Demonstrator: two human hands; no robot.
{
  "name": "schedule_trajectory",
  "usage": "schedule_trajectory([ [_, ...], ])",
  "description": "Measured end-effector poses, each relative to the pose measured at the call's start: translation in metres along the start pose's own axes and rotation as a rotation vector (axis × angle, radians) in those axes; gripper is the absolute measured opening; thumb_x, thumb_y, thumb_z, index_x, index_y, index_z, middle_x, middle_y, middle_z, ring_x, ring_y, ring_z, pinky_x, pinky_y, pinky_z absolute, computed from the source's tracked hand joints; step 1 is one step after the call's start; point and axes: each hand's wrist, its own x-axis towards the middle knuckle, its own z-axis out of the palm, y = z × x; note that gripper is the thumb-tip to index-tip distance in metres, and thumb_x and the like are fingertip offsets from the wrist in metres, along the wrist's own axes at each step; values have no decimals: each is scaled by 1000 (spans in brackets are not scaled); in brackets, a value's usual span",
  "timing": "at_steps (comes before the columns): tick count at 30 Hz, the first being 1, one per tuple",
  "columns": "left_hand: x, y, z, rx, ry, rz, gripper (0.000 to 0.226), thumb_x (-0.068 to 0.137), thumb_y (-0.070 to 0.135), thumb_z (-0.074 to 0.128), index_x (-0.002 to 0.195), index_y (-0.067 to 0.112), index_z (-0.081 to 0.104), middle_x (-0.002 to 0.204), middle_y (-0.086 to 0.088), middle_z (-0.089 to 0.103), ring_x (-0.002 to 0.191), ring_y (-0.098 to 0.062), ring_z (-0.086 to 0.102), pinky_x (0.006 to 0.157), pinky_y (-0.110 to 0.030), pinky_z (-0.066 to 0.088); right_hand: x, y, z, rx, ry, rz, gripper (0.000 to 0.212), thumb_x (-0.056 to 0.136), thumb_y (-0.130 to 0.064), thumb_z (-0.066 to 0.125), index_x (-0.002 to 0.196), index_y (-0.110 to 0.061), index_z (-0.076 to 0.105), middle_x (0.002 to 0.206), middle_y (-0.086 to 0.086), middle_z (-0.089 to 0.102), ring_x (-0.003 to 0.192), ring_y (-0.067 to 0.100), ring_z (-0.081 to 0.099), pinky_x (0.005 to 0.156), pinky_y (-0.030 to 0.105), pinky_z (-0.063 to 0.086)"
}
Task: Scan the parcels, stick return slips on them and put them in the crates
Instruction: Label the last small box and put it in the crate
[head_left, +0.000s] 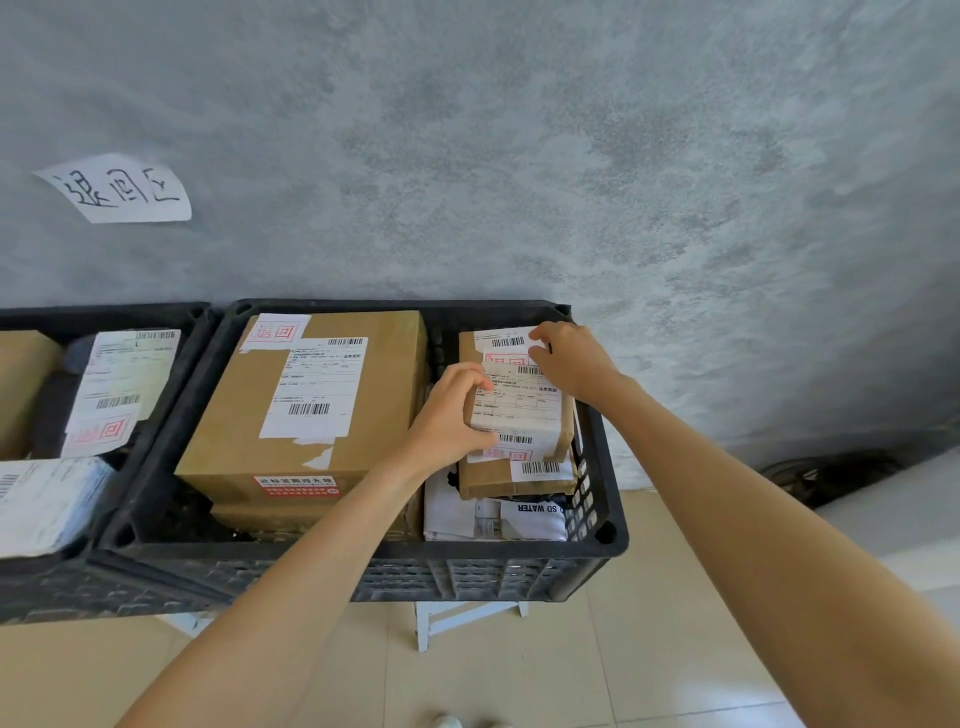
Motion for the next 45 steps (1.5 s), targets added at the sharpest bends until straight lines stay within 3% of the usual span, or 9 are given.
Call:
schedule_trajectory([
  [3,0,5,2,24,20,-13,57,70,9,84,117,16,51,128,14,32,123,-6,34,100,-16,34,-1,-1,-1,-24,-15,4,38,97,-22,49,135,-14,52,120,8,61,89,16,55,82,32,52],
  [6,-4,9,5,49,62,-27,57,70,12,84,116,17,51,128,12,34,122,-6,33,95,-13,29,-4,-3,-5,-44,-38,12,41,97,-21,50,138,-14,49,123,8,59,89,15,51,77,30,48],
  [13,-4,20,-5,120,25,-102,65,75,25,82,131,18,48,143,4,31,134,-15,26,104,-22,24,-17,-14,-23,-82,-65,6,44,96,-19,49,140,-13,46,135,11,52,118,27,51,88,36,48],
  [17,5,37,-28,140,60,-150,62,87,30,71,140,16,43,154,-1,25,143,-20,24,116,-41,29,-25,-24,-39,-142,-53,-9,45,96,-18,49,140,-12,45,143,10,43,128,27,42,93,37,43],
  [24,24,97,-99,486,139,-168,59,93,30,61,141,5,38,147,-12,38,136,-30,32,106,-37,32,-36,-54,-86,-274,-15,-87,54,98,-21,50,148,-13,33,154,7,30,140,26,28,107,41,35],
  [31,19,159,-162,778,285,-103,63,93,32,60,145,7,34,147,-10,38,135,-29,34,106,-36,32,-35,-97,-133,-370,116,-199,61,95,-24,54,150,-16,28,153,7,31,139,27,31,107,40,35],
  [36,-25,145,-191,922,309,-213,58,91,29,59,141,9,38,144,-8,42,133,-27,36,108,-36,31,-31,-132,-118,-395,115,-286,61,95,-27,54,149,-17,27,154,6,30,140,26,29,109,39,33],
  [45,-136,102,-275,922,415,-473,49,91,25,58,135,10,40,138,-9,45,129,-29,39,101,-41,37,-48,-259,-66,-370,88,-523,59,95,-30,54,147,-16,31,150,5,34,137,25,32,108,36,32],
])
